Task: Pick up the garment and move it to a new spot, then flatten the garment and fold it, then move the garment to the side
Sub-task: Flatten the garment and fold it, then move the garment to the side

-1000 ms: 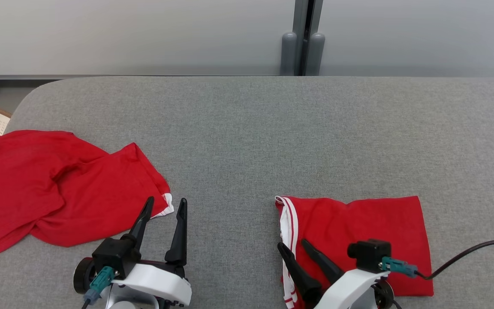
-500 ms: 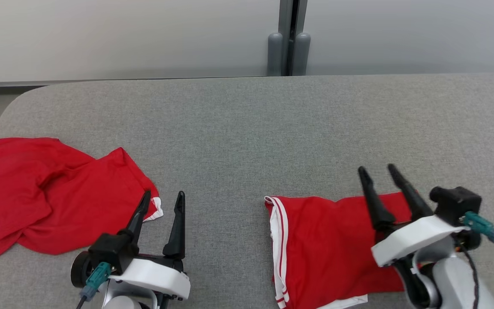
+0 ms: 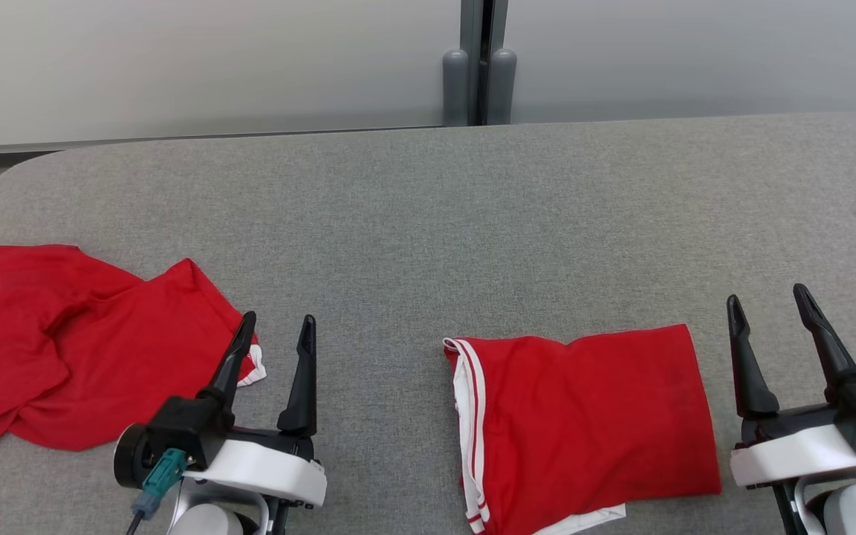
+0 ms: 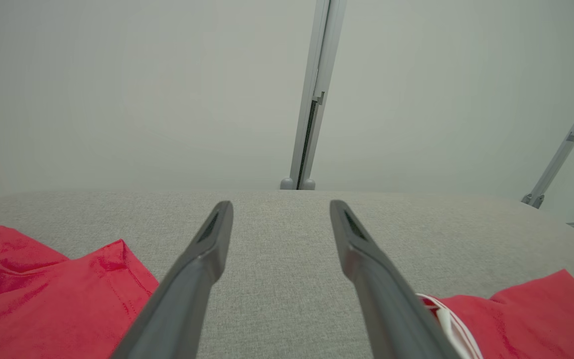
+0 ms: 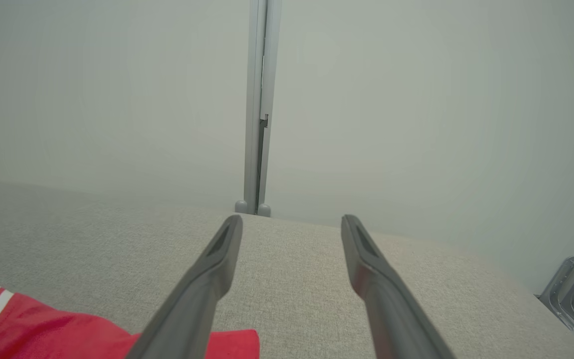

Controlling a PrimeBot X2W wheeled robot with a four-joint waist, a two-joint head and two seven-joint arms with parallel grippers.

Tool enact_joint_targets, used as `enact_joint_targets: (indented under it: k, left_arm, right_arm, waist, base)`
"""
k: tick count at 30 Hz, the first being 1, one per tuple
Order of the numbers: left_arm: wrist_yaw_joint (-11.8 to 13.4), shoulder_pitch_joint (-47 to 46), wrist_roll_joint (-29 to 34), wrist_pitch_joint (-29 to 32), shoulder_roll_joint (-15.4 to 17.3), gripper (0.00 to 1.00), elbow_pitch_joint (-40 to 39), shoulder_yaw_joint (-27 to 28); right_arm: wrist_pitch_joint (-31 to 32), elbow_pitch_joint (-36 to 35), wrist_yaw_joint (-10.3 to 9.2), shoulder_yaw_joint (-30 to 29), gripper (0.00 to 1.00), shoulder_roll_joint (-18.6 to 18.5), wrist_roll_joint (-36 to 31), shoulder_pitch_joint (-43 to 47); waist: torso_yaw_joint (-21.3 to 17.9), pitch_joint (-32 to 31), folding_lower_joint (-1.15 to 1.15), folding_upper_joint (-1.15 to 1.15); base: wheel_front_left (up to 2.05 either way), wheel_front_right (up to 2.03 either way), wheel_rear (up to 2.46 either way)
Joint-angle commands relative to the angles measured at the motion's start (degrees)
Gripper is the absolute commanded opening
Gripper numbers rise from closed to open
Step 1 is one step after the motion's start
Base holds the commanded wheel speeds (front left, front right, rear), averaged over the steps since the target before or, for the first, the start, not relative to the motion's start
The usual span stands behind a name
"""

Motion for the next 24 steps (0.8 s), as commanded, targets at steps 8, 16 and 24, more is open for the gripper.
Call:
enact_joint_targets:
  k: [8, 16, 24]
  left_arm:
    - [1.62, 0.77, 1.27, -0.07, 0.20, 1.00, -0.58, 0.93]
    - [1.42, 0.70, 1.07, -0.07, 0.20, 1.00, -0.35, 0.63]
    - [0.86, 0.31, 0.77, -0.07, 0.20, 1.00, 1.12, -0.51]
  right_arm:
    - [-1.02, 0.02, -0.02, -2.03, 1.00, 2.88, -2.80, 1.81]
    - [-1.01, -0.43, -0.02, -2.70, 1.00, 3.42, -2.18, 1.85]
    - [-1.01, 4.60, -0.02, -2.51, 1.00, 4.11, -1.06, 2.62]
  waist:
    - [-0.35, 0.26, 0.00, 0.00]
    - [-0.16, 0.23, 0.00, 0.00]
    - [0.36, 0.68, 0.00, 0.00]
  base:
    - [0.00, 0.00, 0.00]
    - [0.00, 0.00, 0.00]
    - [0.00, 0.00, 0.00]
